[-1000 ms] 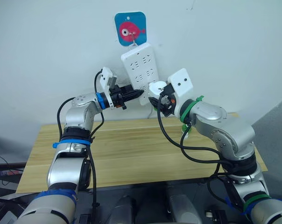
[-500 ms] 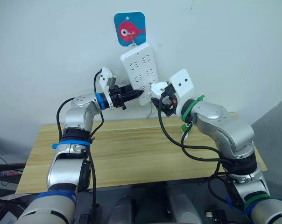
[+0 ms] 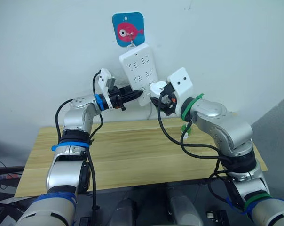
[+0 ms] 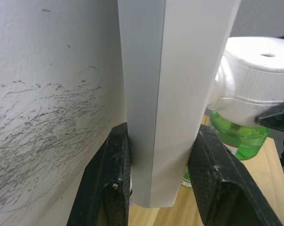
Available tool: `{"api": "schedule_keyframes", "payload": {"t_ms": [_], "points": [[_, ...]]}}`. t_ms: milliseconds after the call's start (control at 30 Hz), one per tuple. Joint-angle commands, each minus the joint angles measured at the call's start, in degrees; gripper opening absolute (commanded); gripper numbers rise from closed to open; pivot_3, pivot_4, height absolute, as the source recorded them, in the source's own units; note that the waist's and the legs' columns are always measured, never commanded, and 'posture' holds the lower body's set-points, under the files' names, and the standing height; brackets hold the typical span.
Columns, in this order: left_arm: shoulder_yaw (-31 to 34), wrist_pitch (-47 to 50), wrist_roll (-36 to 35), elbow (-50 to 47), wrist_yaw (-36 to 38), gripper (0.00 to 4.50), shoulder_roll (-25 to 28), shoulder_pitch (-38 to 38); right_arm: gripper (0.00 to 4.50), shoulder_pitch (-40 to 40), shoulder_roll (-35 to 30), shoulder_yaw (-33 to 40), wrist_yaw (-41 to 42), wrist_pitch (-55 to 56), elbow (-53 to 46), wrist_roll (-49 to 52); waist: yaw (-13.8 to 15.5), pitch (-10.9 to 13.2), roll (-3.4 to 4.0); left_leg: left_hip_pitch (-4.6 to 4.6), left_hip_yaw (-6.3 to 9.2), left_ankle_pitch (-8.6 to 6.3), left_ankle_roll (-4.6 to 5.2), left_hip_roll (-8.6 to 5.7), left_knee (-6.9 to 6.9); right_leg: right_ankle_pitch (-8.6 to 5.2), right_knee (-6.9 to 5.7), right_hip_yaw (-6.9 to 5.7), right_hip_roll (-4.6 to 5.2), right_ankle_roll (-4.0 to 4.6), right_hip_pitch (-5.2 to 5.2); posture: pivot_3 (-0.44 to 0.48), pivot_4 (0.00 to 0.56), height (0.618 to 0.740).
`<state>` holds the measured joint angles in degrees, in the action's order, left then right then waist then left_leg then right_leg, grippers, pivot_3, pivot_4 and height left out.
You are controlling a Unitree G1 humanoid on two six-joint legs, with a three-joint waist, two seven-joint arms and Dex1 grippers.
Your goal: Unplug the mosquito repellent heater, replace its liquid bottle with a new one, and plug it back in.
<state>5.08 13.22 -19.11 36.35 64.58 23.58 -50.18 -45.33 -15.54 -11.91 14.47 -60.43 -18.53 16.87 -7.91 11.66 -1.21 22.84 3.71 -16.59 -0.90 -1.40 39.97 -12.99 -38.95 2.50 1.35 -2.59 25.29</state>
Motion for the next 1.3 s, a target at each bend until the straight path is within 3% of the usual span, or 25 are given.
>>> {"api": "schedule_keyframes", "payload": {"t_ms": [33, 533, 733, 800, 900, 1200, 1233, 1300], "points": [[-1.2, -0.2, -0.6, -2.6, 1.8, 1.33, -0.9, -0.1, 3.08, -3.7, 1.5, 1.3, -0.3, 2.7, 1.6, -1.2, 0.0, 0.0, 0.0, 0.01, 0.01, 0.0, 0.0, 0.0, 0.0, 0.0, 0.0, -0.01, 0.0, 0.0, 0.0, -0.181, 0.139, 0.74], [-1.7, 2.2, -1.7, -5.6, 2.6, 1.33, -1.2, 1.3, 3.07, -5.0, 4.7, -1.1, 0.6, 9.8, 11.2, -5.1, -1.2, -0.3, 0.02, -0.07, 0.0, 0.07, -0.12, 0.03, 0.0, 0.06, -0.08, 0.0, 0.01, 0.07, 0.0, -0.181, 0.139, 0.74], [-1.1, 0.2, -0.2, -3.8, 1.1, 1.33, -0.6, 1.0, 3.07, -4.0, 4.3, -0.3, 2.2, 9.5, 9.9, -4.1, -1.5, -0.4, 0.01, -0.09, 0.04, 0.08, -0.14, 0.03, -0.01, 0.07, -0.11, -0.03, 0.0, 0.09, -0.01, -0.184, 0.142, 0.74], [-0.7, -1.0, 0.6, -2.5, 0.2, 1.33, -0.5, 0.6, 3.79, -3.1, 3.9, 0.4, 2.1, 8.8, 8.6, -3.9, -1.4, -0.5, 0.02, -0.08, 0.05, 0.08, -0.14, 0.03, -0.01, 0.07, -0.1, -0.03, 0.0, 0.1, -0.01, -0.184, 0.142, 0.74], [-0.3, -2.0, 1.3, -1.4, -0.3, 1.32, -0.3, 0.3, 4.5, -2.0, 3.2, 0.9, 1.8, 7.6, 7.1, -4.1, -1.0, -0.5, 0.0, 0.01, 0.18, 0.08, -0.14, 0.0, -0.02, 0.07, -0.01, -0.1, 0.03, 0.09, 0.0, -0.187, 0.145, 0.74], [1.9, -6.3, 1.6, 1.4, -2.9, 1.32, 1.1, -0.3, 4.5, 4.5, -1.2, 3.3, 5.1, 0.7, -8.0, -0.1, -0.4, -0.5, -0.01, 0.05, 0.17, 0.07, -0.15, -0.01, -0.07, 0.07, 0.08, -0.12, 0.05, 0.09, 0.01, -0.18, 0.146, 0.74], [2.2, -7.1, 1.9, 1.7, -3.3, 2.05, 1.8, -0.2, 4.5, 5.4, -2.2, 3.5, 6.0, -0.1, -10.0, 0.8, -0.4, -0.5, -0.01, 0.05, 0.21, 0.07, -0.15, 0.0, -0.07, 0.07, 0.06, -0.13, 0.05, 0.09, 0.01, -0.18, 0.146, 0.74], [2.2, -8.1, 2.2, 2.1, -3.6, 2.51, 2.6, 0.0, 4.5, 6.3, -3.5, 3.5, 7.0, -0.8, -12.1, 1.6, -0.4, -0.5, -0.01, 0.05, 0.22, 0.07, -0.15, 0.04, -0.08, 0.07, 0.07, -0.15, 0.02, 0.09, 0.01, -0.173, 0.147, 0.74]]}}
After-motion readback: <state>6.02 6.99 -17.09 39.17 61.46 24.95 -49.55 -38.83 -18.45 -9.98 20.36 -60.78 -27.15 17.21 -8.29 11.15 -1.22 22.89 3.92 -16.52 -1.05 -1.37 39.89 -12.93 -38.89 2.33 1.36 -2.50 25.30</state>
